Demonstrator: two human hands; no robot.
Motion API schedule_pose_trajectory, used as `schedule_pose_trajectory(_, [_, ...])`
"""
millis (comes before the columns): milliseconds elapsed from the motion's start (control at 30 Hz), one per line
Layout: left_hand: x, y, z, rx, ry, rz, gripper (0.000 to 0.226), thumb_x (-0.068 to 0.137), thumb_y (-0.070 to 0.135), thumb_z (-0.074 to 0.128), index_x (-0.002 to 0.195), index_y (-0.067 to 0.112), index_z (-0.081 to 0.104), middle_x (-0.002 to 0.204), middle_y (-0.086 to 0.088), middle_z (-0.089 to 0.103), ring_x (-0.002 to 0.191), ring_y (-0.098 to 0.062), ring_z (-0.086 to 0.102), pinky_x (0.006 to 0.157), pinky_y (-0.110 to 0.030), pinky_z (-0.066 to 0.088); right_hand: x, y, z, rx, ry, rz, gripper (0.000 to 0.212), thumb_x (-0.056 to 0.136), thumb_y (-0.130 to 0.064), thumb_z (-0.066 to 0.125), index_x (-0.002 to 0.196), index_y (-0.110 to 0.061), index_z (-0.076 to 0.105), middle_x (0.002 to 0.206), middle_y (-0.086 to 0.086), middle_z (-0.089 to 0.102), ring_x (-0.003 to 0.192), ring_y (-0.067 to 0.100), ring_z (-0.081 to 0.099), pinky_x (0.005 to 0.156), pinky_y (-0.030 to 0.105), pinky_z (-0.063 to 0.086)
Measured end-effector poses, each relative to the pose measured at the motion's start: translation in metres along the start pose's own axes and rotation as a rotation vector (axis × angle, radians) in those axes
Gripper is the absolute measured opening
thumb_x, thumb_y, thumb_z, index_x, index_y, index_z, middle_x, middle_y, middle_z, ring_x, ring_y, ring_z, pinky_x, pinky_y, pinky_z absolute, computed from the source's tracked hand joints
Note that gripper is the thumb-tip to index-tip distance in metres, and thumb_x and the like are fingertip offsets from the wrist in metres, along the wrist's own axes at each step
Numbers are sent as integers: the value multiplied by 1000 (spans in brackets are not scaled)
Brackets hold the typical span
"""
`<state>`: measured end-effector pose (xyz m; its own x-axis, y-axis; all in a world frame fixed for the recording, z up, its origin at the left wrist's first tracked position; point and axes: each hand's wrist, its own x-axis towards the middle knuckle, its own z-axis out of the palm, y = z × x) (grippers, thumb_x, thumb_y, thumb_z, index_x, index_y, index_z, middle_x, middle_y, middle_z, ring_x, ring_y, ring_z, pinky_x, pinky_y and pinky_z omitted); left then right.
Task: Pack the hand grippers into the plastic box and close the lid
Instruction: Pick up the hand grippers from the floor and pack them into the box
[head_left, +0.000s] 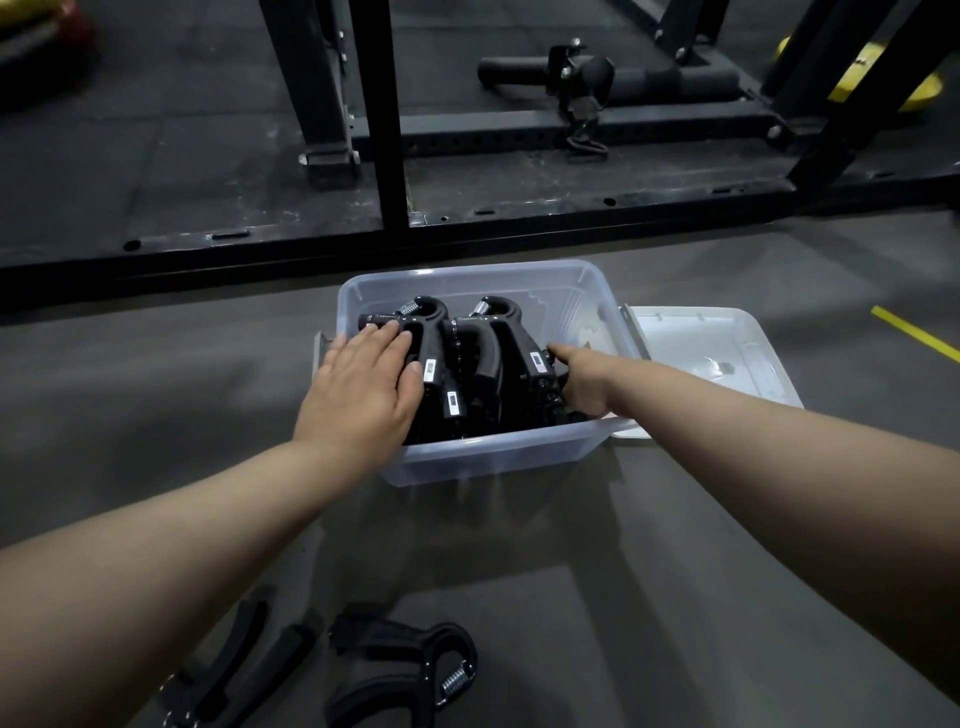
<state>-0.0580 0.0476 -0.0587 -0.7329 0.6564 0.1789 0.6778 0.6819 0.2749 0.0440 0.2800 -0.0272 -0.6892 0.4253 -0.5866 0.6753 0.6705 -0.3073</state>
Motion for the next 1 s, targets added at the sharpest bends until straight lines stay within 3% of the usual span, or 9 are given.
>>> schedule_pose_trajectory(200, [1, -1, 1, 17, -20, -10, 68, 91, 51, 14, 145, 18, 41, 153, 1, 36, 144, -15, 25, 121, -38, 8, 3, 7, 0, -38, -34, -9, 73, 95, -5, 53, 155, -13, 13, 152, 13, 36, 136, 31, 40, 106, 32, 35])
schedule_pose_trajectory(333, [1, 0, 1, 27, -30, -2, 69, 92, 50, 13, 145, 16, 41, 153, 0, 36, 143, -16, 27, 121, -38, 8, 7, 11, 1, 0, -85, 27, 79, 93, -2, 54, 155, -20, 10, 141, 16, 48, 124, 34, 51, 101, 39, 45])
schedule_pose_trajectory(433, [0, 1, 0, 44, -33, 3, 69, 92, 49, 13, 144, 14, 42, 152, -2, 37, 142, -18, 29, 121, -39, 9, 11, 12, 2, -28, -114, 9, 84, 93, -5, 54, 156, -19, 0, 144, 16, 46, 126, 35, 50, 102, 39, 44])
schedule_pose_trajectory(567, [1, 4, -4, 31, -44, -4, 65, 93, 45, 16, 144, 14, 43, 151, -2, 39, 141, -15, 30, 121, -37, 8, 10, 14, -3, -9, -111, -23, 84, 91, -17, 59, 156, -23, 5, 151, 16, 38, 132, 36, 46, 105, 44, 41])
schedule_pose_trajectory(667, [1, 3, -7, 22, -75, -2, 64, 94, 44, 16, 145, 14, 41, 153, -1, 37, 142, -13, 28, 121, -37, 7, 8, 8, -1, -12, -87, -23, 85, 88, -14, 65, 156, -16, 13, 150, 15, 40, 133, 34, 45, 105, 40, 40])
schedule_pose_trajectory(833, [-1, 3, -6, 34, -85, 1, 57, 97, 40, 22, 145, 13, 39, 153, -2, 36, 142, -16, 29, 121, -38, 5, -9, -8, 0, -112, 5, -12, 48, 93, -13, 57, 139, -10, 45, 136, 9, 55, 124, 29, 53, 96, 26, 39])
schedule_pose_trajectory(933, [-2, 5, -6, 44, -96, 1, 57, 98, 39, 23, 146, 12, 38, 154, -4, 34, 141, -20, 29, 121, -40, 5, -20, -10, 5, -194, 111, 26, 25, 89, -9, 51, 109, -8, 66, 113, 15, 66, 111, 33, 61, 85, 30, 45])
schedule_pose_trajectory(1000, [0, 5, -10, 44, -146, -14, 57, 99, 40, 22, 148, 14, 32, 157, -3, 29, 143, -21, 25, 121, -41, 3, -27, -8, 12, -137, 207, 88, 15, 85, -8, 51, 89, -9, 66, 96, 16, 66, 99, 34, 64, 74, 29, 45])
